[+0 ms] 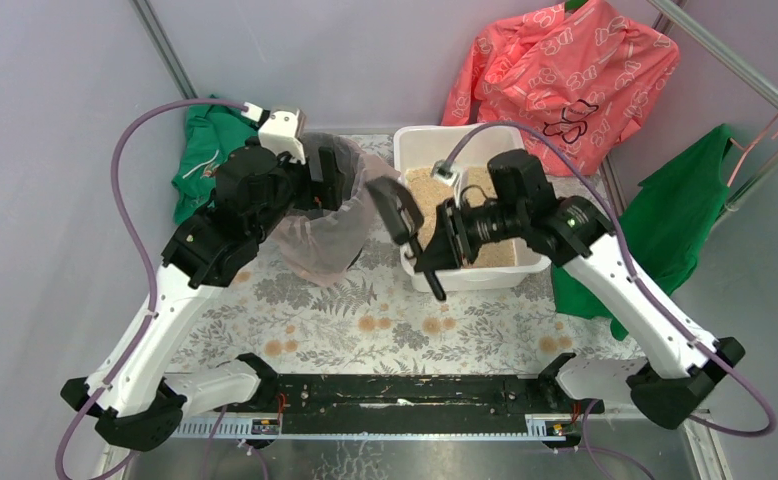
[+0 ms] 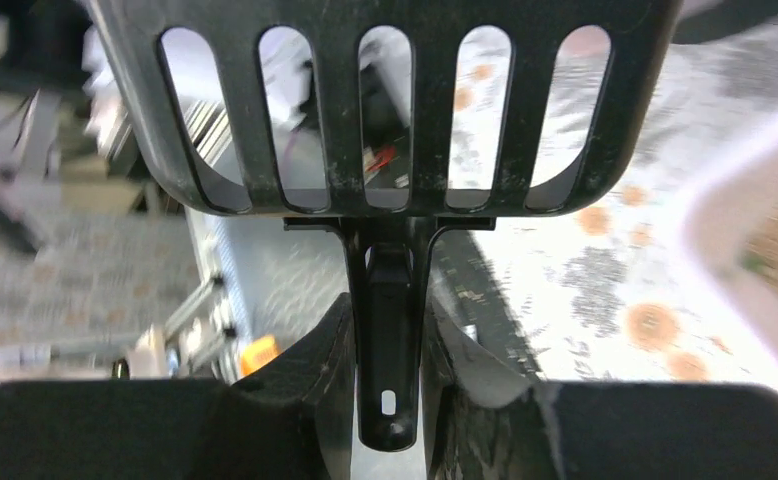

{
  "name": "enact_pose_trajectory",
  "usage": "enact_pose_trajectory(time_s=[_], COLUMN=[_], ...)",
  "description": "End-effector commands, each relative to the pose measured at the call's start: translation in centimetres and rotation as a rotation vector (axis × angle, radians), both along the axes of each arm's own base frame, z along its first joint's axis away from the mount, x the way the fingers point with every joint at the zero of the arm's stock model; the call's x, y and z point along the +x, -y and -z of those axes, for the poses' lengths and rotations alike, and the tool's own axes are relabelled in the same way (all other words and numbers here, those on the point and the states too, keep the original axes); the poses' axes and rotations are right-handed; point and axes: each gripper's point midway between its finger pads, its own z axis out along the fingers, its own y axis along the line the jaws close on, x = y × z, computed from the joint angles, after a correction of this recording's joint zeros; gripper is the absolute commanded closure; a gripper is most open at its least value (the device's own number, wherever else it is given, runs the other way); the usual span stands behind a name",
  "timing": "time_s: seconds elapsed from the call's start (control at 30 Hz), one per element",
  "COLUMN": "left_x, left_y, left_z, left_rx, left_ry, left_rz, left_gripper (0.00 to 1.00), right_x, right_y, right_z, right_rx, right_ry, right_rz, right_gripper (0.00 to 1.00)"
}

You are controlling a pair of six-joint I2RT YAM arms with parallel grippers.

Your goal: Clean the litter box

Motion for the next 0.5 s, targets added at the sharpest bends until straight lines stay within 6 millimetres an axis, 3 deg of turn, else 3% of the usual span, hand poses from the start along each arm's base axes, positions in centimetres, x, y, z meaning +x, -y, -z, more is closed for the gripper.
enact_pose_trajectory(time_s=[0.0, 0.17, 0.33, 0.37, 0.4, 0.43, 0.47], left_x=[0.3, 1.2, 2.3, 2.7, 3.1, 3.6, 4.1], left_y=[1.1, 1.6, 1.6, 1.5, 1.3, 1.2, 1.0], left_z=[0.0, 0.5, -0.3, -0.3, -0.3, -0.2, -0.2], left_rx=[-0.043, -0.012, 0.023, 0.034, 0.046, 0.057, 0.065], left_ry=[0.010, -0.003, 0.019, 0.017, 0.018, 0.014, 0.011], left_rz=[0.039, 0.049, 0.042, 0.035, 0.028, 0.024, 0.017], left_gripper=[0.01, 0.01, 0.01, 0.01, 0.01, 0.01, 0.01], right_x=[8.5, 15.5, 22.8, 24.2, 25.6, 27.3, 28.8], right_y=[1.4, 1.8, 3.2, 3.5, 3.9, 4.4, 5.2], right_z=[2.0, 4.8, 7.9, 8.3, 8.9, 9.6, 9.7], right_rx=[-0.059, -0.106, -0.301, -0.337, -0.383, -0.424, -0.445], right_ry=[-0.044, -0.041, 0.025, 0.044, 0.056, 0.064, 0.079], right_rz=[0.298, 0.428, 0.533, 0.549, 0.576, 0.618, 0.673], right_gripper=[1.00, 1.00, 1.00, 0.86, 0.44, 0.16, 0.03])
